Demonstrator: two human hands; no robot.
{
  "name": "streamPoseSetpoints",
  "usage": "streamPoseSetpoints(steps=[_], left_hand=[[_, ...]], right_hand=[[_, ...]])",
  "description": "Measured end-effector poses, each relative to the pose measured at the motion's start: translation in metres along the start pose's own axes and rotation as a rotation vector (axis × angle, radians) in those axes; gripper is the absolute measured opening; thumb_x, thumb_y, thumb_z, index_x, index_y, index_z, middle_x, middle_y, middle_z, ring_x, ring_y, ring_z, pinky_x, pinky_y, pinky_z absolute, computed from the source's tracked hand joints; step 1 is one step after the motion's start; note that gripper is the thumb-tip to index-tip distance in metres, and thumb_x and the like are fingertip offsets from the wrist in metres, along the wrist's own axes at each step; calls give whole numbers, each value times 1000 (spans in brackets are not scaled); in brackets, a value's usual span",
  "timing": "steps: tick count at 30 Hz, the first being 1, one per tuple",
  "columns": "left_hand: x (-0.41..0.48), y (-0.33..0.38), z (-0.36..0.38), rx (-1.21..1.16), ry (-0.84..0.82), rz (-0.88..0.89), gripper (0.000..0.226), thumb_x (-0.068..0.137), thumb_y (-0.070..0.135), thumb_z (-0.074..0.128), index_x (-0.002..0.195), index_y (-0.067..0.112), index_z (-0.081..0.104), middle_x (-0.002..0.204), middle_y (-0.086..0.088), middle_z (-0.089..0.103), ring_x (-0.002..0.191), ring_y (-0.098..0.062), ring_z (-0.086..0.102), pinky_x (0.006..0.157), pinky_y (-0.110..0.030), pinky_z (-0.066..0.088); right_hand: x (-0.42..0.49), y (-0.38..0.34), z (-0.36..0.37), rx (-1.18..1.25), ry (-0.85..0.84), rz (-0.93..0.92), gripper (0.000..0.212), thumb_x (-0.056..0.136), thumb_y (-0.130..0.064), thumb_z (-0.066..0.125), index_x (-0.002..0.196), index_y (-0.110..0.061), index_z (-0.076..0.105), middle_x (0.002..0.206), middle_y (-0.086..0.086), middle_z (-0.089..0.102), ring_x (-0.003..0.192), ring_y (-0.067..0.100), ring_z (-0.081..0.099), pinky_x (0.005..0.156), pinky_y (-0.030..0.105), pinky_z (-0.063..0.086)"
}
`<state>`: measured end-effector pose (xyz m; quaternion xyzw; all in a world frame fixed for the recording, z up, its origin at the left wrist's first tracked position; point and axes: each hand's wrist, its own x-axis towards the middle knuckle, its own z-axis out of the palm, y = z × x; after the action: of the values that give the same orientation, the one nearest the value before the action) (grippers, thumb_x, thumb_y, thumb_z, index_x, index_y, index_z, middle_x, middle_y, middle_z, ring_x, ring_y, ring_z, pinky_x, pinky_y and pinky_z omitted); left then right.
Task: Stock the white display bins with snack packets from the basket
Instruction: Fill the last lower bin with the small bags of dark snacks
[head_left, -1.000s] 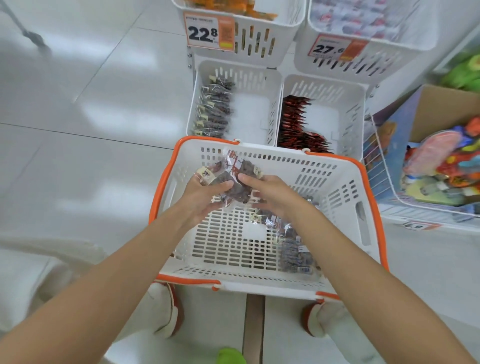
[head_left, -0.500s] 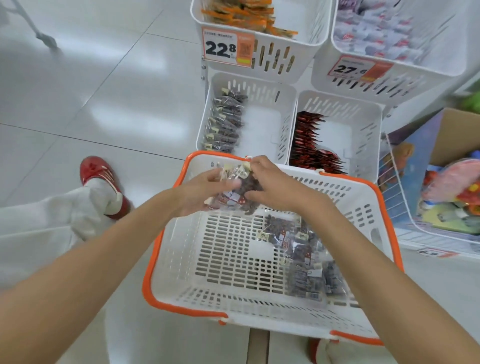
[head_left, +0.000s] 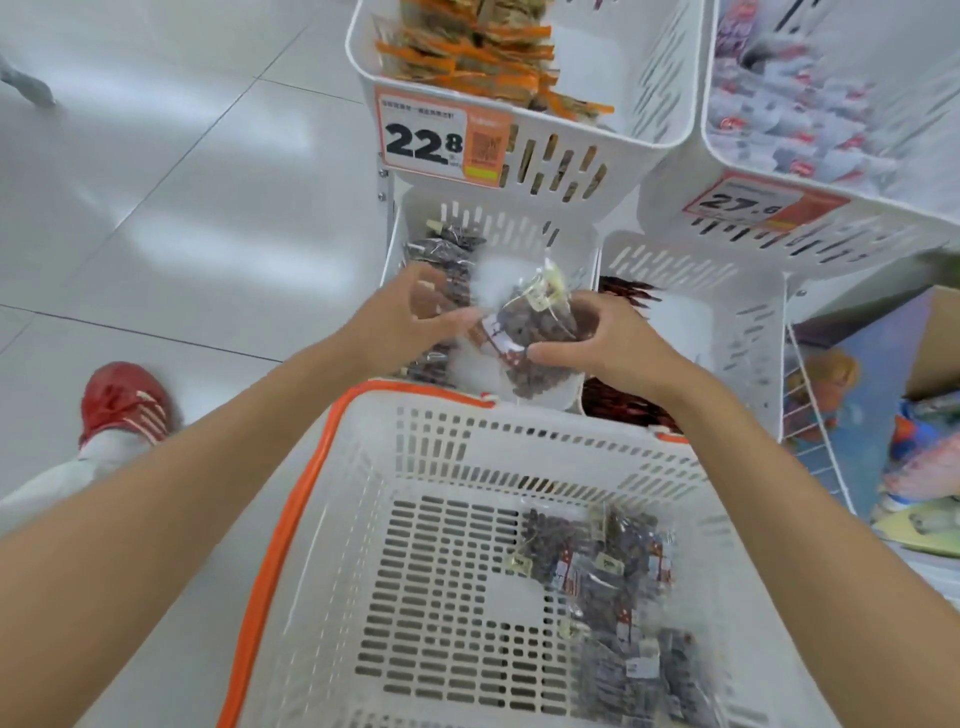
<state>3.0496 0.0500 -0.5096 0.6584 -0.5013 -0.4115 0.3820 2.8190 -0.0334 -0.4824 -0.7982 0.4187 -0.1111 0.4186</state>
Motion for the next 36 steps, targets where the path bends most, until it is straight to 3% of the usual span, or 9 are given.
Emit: streamPoseSetpoints(steps=[4,8,10,13,16,19,24,28,36], left_hand=[[36,-61,-1,316,259,-54,37,83,32,73,117,21,60,123,-5,61,117,-25,55,101,-38,43],[50,-86,1,506,241,-160,103,72,41,82,152,24,20,160,-12,12,147,-30,11,117,-46,19],[55,-92,4,466,122,-205,128,68,42,85,154,23,-7,162,-10,-9,150,-26,-4,120,-42,11],[61,-102,9,452,52,-216,137,66,33,88,151,25,-19,160,-6,-21,150,-27,0,118,-40,18],[63,-108,9,457,61,-189,140,64,27,90,151,25,-19,159,-6,-21,149,-30,5,117,-42,24],[64,-111,9,460,64,-185,141,63,24,91,151,26,-19,159,-6,-20,149,-31,6,117,-42,25],[65,-114,9,470,61,-191,141,63,26,90,150,29,-21,159,-3,-21,148,-32,9,116,-45,26],[66,-115,8,458,65,-189,140,64,25,90,150,30,-20,159,-3,-20,148,-32,10,116,-45,27],[65,-110,7,438,51,-208,139,65,24,90,151,30,-19,159,-4,-16,147,-33,15,115,-45,29]], right_hand=[[46,29,4,-257,126,-11,70,73,-50,79,129,-16,54,120,1,57,104,19,56,83,30,43],[79,56,36,-700,53,-133,52,81,-40,72,121,-14,51,111,8,46,101,27,48,80,42,49],[89,68,52,-805,-173,-51,62,83,-45,69,129,-14,44,121,9,40,110,29,45,85,43,49],[99,75,48,-464,-513,284,73,83,-60,64,139,-23,35,133,4,39,115,24,47,95,39,46],[104,81,46,-157,-474,352,64,87,-60,58,140,-36,33,141,-2,32,127,25,44,101,43,47],[103,88,61,-194,-496,238,80,90,-50,61,153,-33,16,160,-3,19,144,24,27,114,39,30],[106,89,57,-373,-504,238,57,96,-39,58,146,-28,34,149,4,40,120,22,47,95,31,38],[102,81,63,-329,-697,296,91,89,-65,49,155,-32,-4,163,-10,0,150,16,10,120,36,15],[97,91,80,-281,-537,239,64,100,-49,42,154,-38,10,164,3,-6,150,20,-9,122,45,2]])
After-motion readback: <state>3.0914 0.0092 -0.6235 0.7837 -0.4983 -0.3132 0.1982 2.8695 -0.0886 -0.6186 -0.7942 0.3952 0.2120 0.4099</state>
